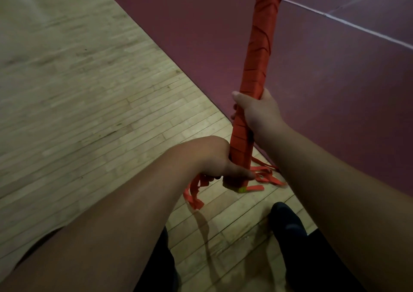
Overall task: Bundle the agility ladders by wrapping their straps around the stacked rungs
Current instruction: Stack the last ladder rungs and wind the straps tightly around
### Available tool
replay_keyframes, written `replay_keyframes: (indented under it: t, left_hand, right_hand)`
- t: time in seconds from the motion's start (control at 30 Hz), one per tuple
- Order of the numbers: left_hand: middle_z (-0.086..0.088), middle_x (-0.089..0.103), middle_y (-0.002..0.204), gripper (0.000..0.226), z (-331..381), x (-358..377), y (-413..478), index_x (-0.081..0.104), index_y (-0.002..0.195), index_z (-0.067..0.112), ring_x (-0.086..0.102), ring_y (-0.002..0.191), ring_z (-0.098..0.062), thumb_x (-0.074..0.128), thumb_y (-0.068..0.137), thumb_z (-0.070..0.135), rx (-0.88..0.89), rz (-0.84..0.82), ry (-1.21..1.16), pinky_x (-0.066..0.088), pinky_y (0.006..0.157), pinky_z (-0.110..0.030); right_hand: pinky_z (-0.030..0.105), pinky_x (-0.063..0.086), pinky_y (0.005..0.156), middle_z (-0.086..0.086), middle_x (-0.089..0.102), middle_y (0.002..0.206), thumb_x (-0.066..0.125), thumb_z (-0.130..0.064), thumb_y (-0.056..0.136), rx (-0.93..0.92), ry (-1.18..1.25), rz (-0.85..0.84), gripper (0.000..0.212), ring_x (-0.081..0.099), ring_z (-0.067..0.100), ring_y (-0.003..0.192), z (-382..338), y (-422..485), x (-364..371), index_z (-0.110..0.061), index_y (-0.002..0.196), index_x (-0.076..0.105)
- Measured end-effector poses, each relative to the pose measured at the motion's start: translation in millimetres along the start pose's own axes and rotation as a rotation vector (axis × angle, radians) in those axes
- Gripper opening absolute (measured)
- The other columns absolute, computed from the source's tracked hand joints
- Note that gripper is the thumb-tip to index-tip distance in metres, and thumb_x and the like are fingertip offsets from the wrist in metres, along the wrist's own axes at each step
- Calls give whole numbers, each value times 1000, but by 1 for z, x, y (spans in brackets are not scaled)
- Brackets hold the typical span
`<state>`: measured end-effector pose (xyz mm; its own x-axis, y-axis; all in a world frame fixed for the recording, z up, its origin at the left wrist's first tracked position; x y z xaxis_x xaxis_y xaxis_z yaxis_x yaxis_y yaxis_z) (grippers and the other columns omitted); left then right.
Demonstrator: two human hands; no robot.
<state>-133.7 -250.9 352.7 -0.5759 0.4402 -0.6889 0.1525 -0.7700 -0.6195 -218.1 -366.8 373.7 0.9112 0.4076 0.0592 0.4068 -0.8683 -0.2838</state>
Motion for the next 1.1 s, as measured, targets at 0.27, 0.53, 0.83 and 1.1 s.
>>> replay_keyframes:
  t: [0.27,0.53,0.83,1.1]
  left_hand:
    - [-6,80,95,27,3,-13,-16,76,106,23,73,80,-16,83,92,44,164,-146,-220,58,74,-29]
    - [-7,80,100,33,8,-6,-14,72,115,24,75,83,-24,83,93,46,189,-234,-282,62,70,-30]
    - [13,78,101,43,2,-9,-12,64,115,36,76,78,-1,92,86,24,176,-300,-98,56,61,-14]
    - [1,82,95,26,-1,-5,-12,70,123,13,80,72,-17,76,99,7,145,-317,-104,61,63,-26]
  right_hand:
    - [41,63,70,9,75,108,70,-41,99,71,280,-274,41,76,23,81,-26,-2,-3,-19,130,58]
    - [31,60,56,15,70,88,79,-29,94,7,29,-70,29,70,22,64,-18,-2,-1,-15,116,65]
    - [24,55,49,10,68,87,77,-26,94,-62,-61,40,29,67,14,59,-10,2,-3,-13,117,63]
    - [34,65,58,9,71,88,79,-29,89,-108,-162,42,31,70,17,62,-8,9,-2,-18,112,62]
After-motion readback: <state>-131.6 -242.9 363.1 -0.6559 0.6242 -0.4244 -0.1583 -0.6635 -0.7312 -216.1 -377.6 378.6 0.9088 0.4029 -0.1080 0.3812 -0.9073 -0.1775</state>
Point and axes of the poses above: each hand's wrist, its own y-axis towards the middle knuckle, its own x-axis out of the palm, z = x × y, the point moved 3 cm from there along y, towards the middle knuckle
